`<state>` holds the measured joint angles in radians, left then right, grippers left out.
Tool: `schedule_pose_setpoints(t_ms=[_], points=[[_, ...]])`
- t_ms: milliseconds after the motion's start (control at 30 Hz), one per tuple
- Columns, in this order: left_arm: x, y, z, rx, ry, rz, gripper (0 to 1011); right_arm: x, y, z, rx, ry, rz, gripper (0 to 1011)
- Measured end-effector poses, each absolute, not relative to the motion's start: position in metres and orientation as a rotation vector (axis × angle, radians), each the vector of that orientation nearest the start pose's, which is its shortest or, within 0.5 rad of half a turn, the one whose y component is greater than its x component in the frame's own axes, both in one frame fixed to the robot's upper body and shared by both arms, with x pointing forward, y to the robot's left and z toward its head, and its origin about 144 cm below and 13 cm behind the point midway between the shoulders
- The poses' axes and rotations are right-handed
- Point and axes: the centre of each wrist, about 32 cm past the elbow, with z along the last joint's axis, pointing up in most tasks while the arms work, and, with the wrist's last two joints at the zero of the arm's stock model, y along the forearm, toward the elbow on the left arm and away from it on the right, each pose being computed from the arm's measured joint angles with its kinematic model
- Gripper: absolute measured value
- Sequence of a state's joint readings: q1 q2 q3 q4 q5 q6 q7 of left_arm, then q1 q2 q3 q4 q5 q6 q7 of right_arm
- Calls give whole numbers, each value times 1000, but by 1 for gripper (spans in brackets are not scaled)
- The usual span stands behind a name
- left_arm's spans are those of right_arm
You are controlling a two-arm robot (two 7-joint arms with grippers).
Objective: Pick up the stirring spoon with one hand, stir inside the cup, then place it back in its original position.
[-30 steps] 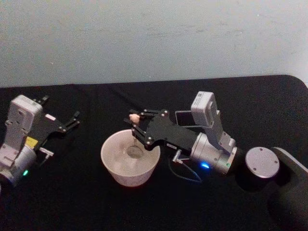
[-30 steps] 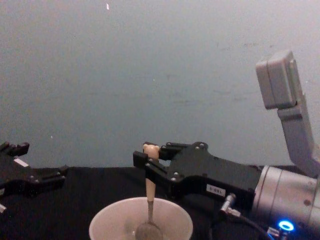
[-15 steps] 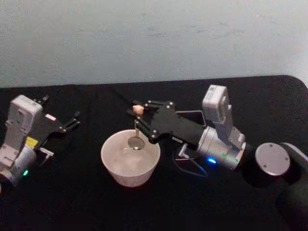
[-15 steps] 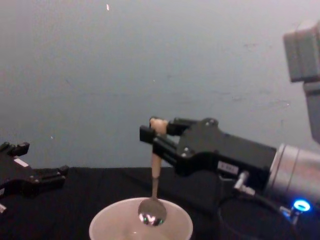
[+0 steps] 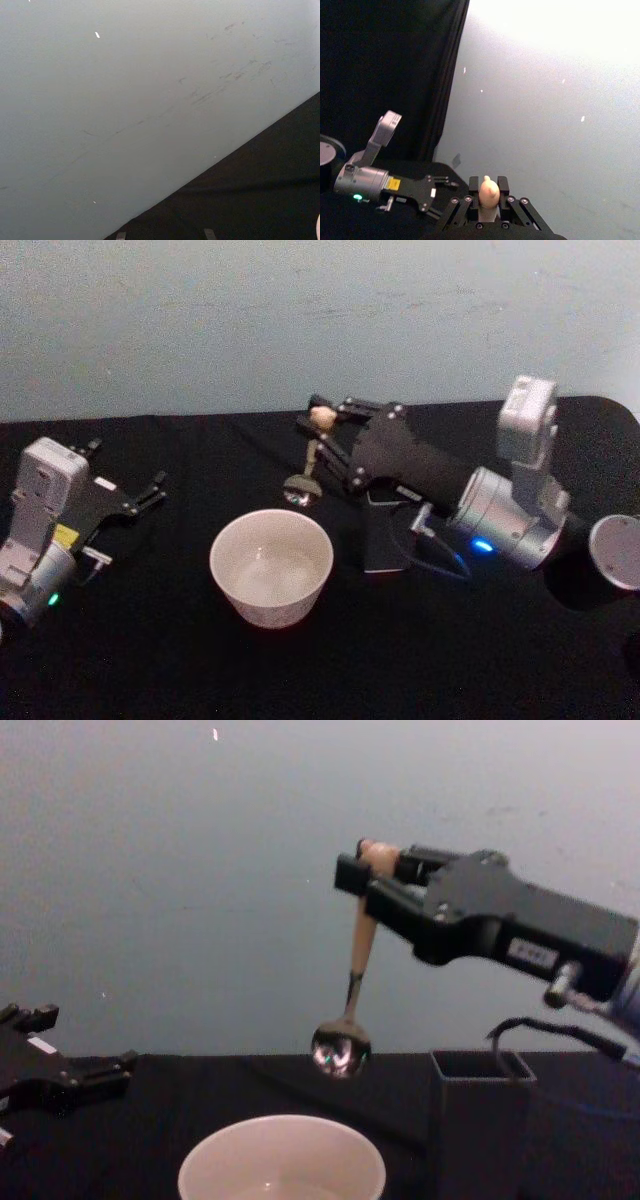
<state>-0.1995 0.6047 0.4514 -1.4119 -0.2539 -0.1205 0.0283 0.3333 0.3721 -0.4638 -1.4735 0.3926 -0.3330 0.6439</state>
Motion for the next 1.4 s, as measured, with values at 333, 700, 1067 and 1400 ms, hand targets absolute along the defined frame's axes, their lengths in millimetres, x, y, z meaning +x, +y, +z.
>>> schedule_pose_setpoints(t_ms=[333,700,1067,1400], points=[[489,310,1140,304,-285,1248,1001,517,-240,1217,190,-395,-564,214],[489,310,1140,304,-285,1248,1001,508,-268,1219,164,-412,-639,214],[489,310,1140,304,-285,1248,1001,503,-278,1211,131,-387,-660,215],[489,310,1140,304,-285,1248,1001,504,-273,1194,92,-336,-660,215]])
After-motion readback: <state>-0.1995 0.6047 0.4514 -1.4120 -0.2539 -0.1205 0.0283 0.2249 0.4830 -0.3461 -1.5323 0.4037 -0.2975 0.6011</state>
